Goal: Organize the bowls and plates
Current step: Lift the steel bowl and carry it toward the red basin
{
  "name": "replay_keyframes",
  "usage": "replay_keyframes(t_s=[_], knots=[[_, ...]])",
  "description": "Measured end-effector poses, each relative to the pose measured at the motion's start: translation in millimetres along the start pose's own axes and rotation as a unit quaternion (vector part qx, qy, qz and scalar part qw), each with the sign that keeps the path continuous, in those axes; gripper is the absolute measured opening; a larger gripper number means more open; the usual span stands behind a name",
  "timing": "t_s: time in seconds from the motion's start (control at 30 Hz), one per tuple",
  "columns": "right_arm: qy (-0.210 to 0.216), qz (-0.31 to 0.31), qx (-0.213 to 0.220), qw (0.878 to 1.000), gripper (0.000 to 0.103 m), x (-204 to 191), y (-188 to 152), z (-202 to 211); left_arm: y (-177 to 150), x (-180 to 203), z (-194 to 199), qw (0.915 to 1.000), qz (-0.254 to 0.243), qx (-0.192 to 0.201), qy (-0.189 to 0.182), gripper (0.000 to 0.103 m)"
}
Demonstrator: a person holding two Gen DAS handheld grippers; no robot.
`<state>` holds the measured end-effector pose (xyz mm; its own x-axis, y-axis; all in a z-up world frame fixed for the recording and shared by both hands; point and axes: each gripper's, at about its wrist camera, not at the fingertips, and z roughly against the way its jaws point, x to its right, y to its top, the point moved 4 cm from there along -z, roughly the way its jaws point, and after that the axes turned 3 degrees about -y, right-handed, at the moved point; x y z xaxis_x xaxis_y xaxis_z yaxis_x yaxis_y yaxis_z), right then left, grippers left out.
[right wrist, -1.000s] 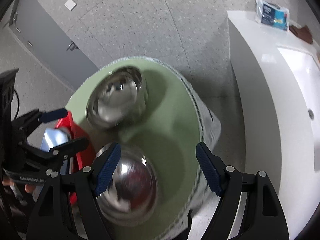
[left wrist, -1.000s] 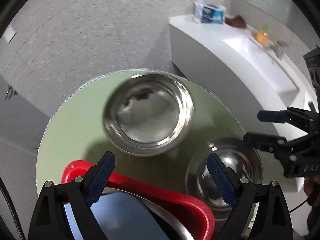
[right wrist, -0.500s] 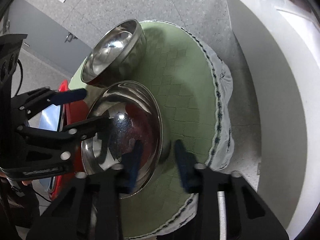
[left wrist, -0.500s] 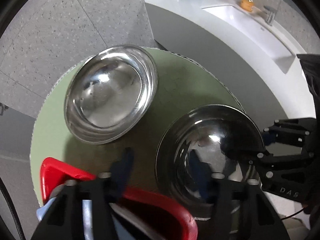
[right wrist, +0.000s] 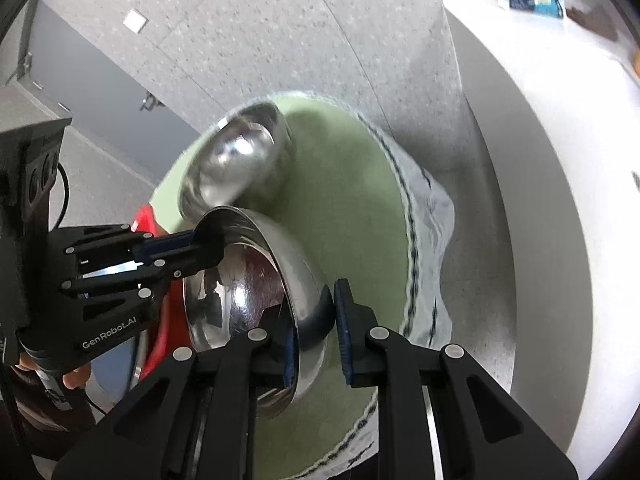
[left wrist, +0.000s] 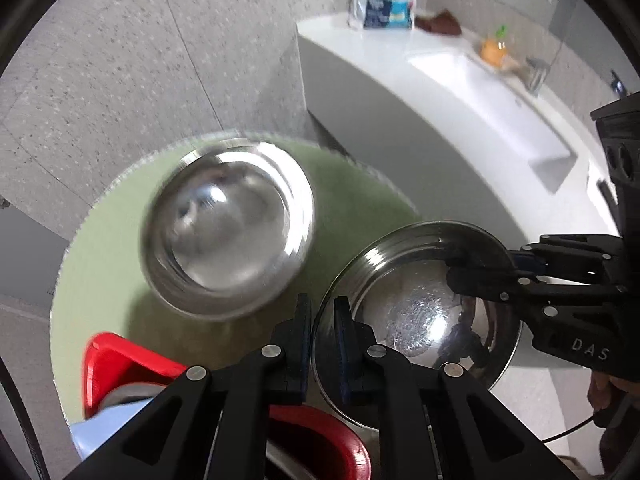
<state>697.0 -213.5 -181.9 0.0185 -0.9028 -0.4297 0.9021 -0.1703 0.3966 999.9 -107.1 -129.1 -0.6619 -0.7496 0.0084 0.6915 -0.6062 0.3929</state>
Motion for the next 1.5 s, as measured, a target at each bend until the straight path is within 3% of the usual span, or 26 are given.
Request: replay_keyframes(t_s=[0.27,0.47,0.77,1.2,1.37,1.43,1.5], knots=[[0.011,0.051,0.041,0.998,0.017,-45.0,61.1,7.8,20.3,-52.8,44.6,0.9966,0.048,0.063,0.022,0.007],[0.013,0.079,0.036,0.996,0.017,-77.5,96.8,-24.5,22.7,-93.3,47.7,0.9925,0.099,0.068,0.023,0.007],[0.002,0.087,-0.010,0.996,0.017,-84.6,96.7,-80.0,30.9,-138.5,0.2,0.9900,0.137,0.027,0.019,0.007],[-0.058,0.111,-0.004,0.992,0.020,-75.3,95.8,-92.3,58.1,-152.3,-37.5,0.9898,0.142,0.011,0.006,0.008],[-0.055,0.108,0.003,0.993,0.020,-75.9,94.2,-87.5,55.9,-155.9,-35.6,0.9890,0.147,0.016,0.010,0.009],[-0.052,0.105,0.008,0.993,0.023,-75.1,93.5,-83.0,46.3,-152.0,-25.0,0.9880,0.152,0.026,0.013,0.012],[-0.053,0.108,0.019,0.993,0.029,-77.0,94.1,-74.9,39.3,-149.6,-14.1,0.9870,0.155,0.039,0.020,0.024]])
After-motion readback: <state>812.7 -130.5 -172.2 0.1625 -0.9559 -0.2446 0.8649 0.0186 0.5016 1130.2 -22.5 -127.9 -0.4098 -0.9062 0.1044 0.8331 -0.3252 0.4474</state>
